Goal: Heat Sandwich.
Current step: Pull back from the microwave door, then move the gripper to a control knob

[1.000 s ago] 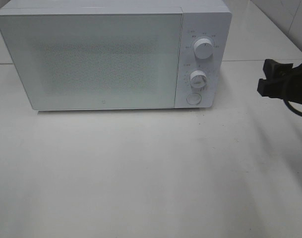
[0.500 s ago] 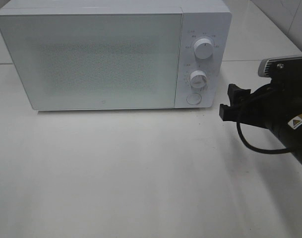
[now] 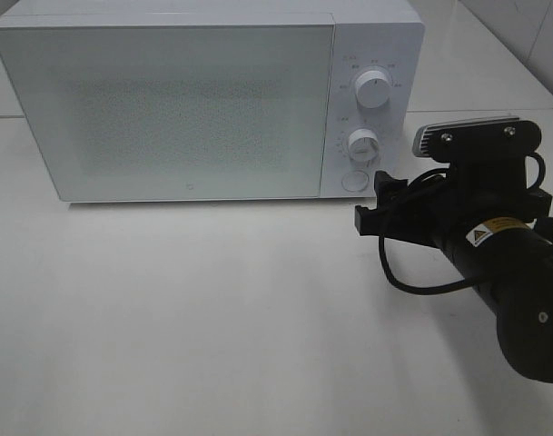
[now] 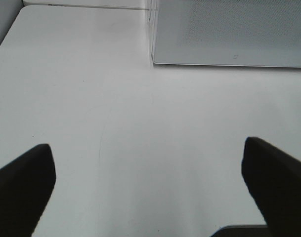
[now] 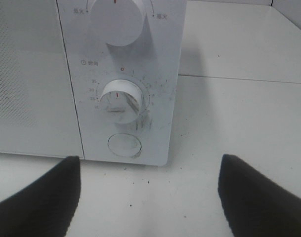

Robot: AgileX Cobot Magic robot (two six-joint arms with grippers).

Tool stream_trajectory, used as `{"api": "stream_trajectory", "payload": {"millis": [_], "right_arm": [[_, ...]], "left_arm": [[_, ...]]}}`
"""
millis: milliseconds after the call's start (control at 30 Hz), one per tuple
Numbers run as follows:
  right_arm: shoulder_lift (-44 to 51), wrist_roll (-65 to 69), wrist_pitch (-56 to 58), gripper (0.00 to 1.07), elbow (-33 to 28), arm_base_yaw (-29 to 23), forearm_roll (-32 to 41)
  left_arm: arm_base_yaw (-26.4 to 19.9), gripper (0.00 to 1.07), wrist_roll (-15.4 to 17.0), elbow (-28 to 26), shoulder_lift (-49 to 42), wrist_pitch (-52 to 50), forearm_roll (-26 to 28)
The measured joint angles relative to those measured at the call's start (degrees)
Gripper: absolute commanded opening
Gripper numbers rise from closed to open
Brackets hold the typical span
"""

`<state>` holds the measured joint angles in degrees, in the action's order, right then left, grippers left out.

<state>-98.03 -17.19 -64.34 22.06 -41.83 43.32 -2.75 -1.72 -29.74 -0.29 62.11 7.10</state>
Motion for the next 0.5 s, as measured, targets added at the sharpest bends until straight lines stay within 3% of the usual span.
{"api": "stream_trajectory", "payload": {"millis": [500], "right_arm": [[-0.4, -0.23, -1.09, 0.74, 0.46, -0.06, 0.23]], "left_arm": [[0.0, 0.98, 0.0, 0.0, -0.06, 0.0, 0.0]]}}
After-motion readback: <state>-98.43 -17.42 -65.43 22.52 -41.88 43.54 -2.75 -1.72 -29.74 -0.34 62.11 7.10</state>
